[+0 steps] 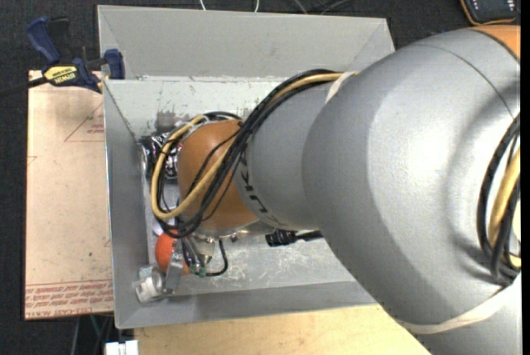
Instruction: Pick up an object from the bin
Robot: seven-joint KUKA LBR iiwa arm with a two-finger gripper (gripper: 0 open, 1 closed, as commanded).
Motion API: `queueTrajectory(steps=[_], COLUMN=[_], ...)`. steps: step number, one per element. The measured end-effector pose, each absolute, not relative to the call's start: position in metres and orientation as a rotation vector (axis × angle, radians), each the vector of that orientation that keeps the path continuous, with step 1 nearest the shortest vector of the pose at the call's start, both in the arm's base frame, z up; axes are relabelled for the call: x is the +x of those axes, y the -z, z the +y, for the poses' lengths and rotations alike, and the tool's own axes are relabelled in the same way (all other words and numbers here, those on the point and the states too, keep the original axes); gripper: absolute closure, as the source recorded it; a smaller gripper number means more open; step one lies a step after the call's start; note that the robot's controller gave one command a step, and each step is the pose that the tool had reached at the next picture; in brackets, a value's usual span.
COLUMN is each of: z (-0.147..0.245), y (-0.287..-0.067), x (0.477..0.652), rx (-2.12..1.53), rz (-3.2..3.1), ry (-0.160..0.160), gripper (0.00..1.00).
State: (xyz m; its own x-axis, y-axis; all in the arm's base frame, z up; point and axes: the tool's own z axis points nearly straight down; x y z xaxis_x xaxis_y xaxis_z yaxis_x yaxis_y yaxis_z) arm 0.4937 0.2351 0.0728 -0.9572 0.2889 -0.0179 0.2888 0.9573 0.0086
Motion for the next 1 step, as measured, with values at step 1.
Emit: queueTrajectory(steps=[1], z=[0.2382], y=[-0.0734], x=[0.5097], rx=[0.087], rz=[3.117], ry=[-0.017], gripper=[0.00])
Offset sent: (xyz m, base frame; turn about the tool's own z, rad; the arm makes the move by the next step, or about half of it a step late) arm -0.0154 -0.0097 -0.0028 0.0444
